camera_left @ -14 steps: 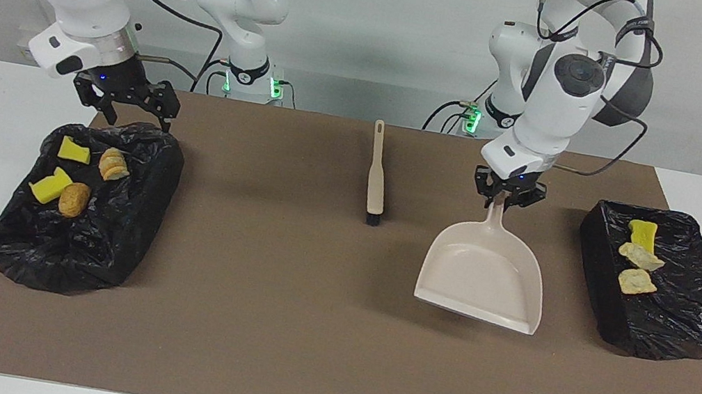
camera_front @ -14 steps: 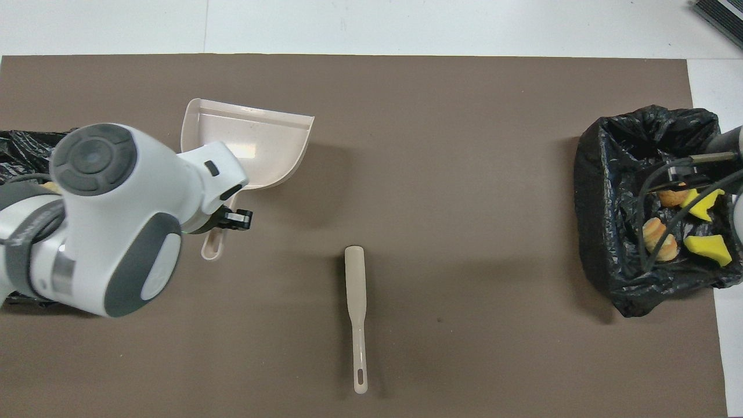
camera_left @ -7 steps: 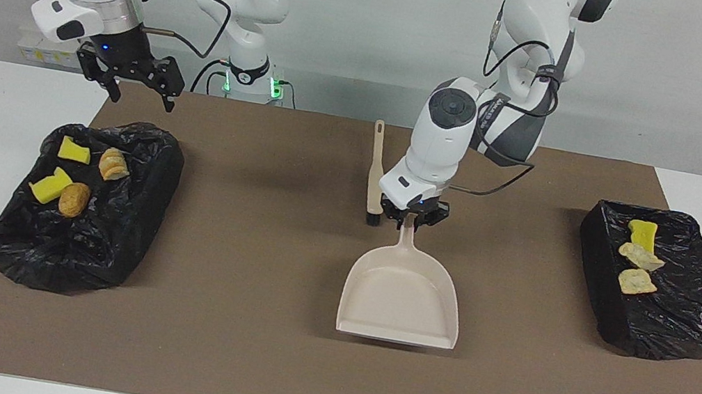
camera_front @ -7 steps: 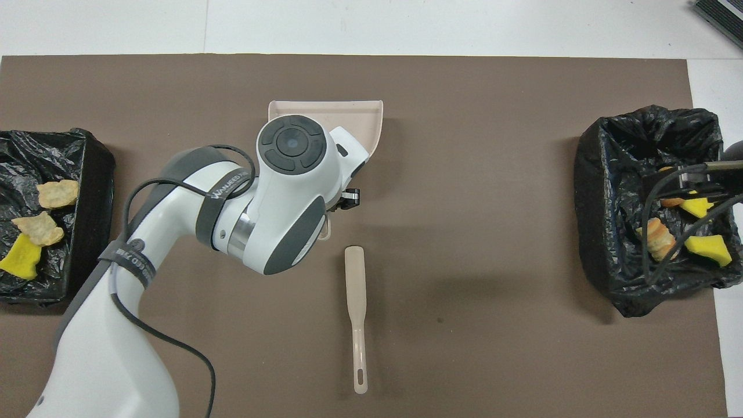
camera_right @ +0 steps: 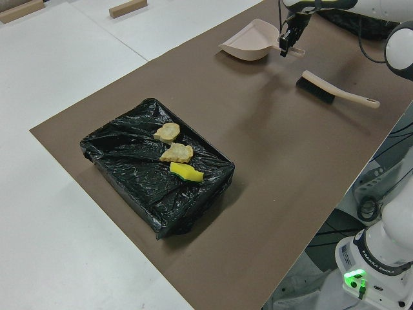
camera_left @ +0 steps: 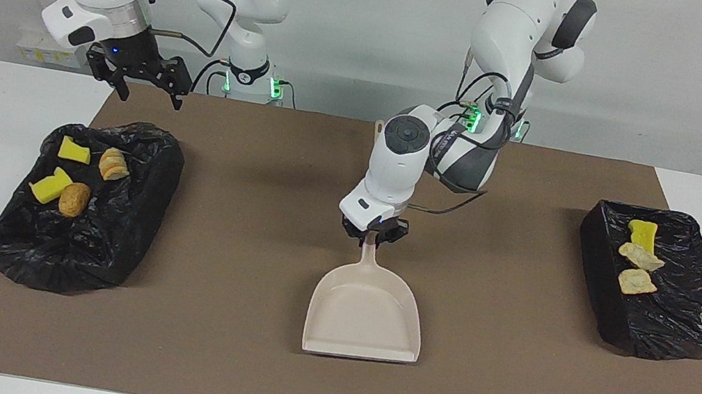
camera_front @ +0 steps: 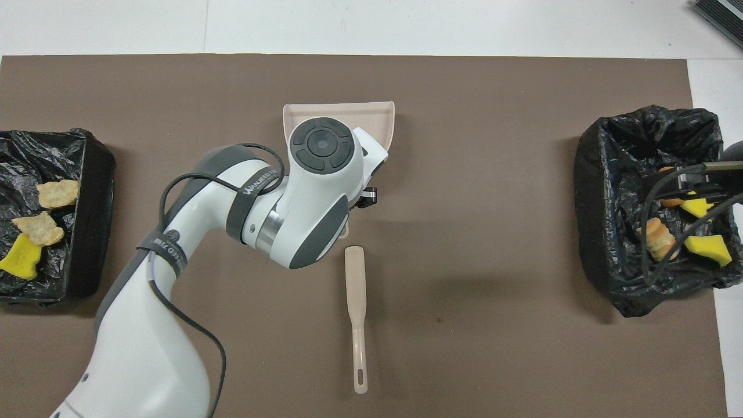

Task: Sweep and dump trash in bin
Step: 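Bring the dustpan back and set it down mid-table with the left gripper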

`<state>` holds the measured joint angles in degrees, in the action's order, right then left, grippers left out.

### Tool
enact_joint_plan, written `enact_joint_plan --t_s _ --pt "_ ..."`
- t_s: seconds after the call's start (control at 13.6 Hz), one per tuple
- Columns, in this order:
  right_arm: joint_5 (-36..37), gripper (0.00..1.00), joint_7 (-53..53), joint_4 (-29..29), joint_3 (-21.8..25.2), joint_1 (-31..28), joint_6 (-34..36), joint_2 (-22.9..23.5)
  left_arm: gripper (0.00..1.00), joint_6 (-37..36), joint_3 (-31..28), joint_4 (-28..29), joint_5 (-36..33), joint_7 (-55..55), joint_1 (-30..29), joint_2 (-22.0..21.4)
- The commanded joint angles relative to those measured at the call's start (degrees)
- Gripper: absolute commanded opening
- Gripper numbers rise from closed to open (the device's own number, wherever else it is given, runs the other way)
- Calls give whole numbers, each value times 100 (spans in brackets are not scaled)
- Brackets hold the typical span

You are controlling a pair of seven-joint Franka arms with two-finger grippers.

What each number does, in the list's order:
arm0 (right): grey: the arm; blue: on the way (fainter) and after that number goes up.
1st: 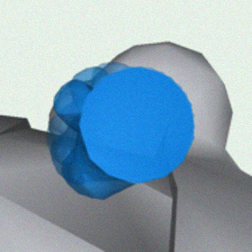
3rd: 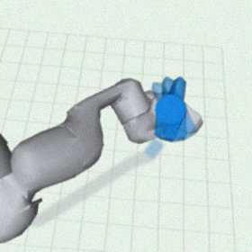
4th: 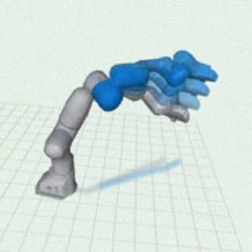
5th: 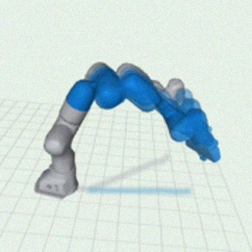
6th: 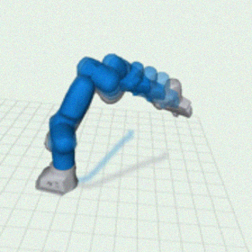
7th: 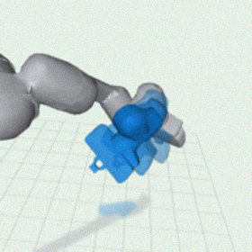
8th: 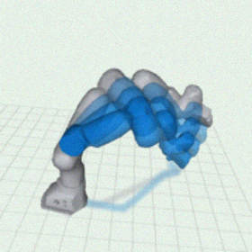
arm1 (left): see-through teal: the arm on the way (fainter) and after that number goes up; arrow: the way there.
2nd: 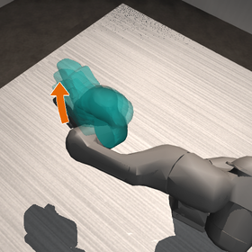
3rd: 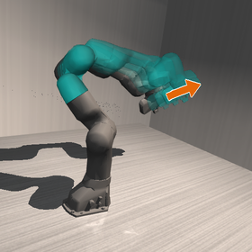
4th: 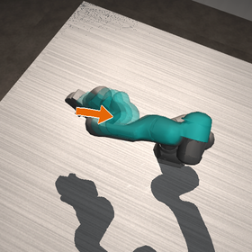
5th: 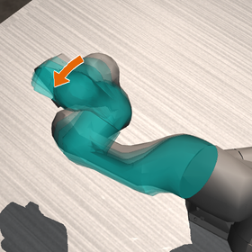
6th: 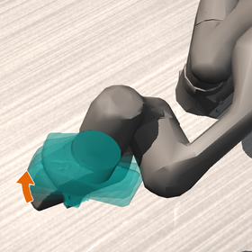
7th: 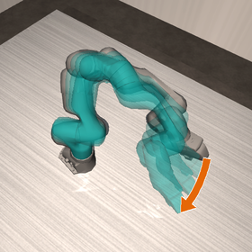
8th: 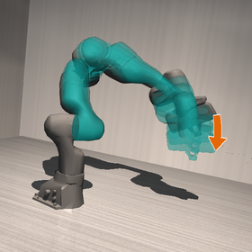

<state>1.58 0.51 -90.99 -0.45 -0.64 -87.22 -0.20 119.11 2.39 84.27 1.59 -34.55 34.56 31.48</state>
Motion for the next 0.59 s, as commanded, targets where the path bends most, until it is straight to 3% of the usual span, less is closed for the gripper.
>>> enact_joint_plan --t_s 0.0,0.22,0.37,0.52 --pt "-52 100 64 -42 -17 -94 39 -59 29 148 -108 202 140 -43 112 -63" --pt "-52 100 64 -42 -17 -85 39 -59 44 157 -116 431 140 -43 130 -177" --pt "-52 100 64 -42 -17 -85 39 -59 77 95 -125 415 70 -34 113 -186" --pt "-52 100 64 -42 -17 -85 39 -59 100 25 -152 580 52 -17 69 -457"
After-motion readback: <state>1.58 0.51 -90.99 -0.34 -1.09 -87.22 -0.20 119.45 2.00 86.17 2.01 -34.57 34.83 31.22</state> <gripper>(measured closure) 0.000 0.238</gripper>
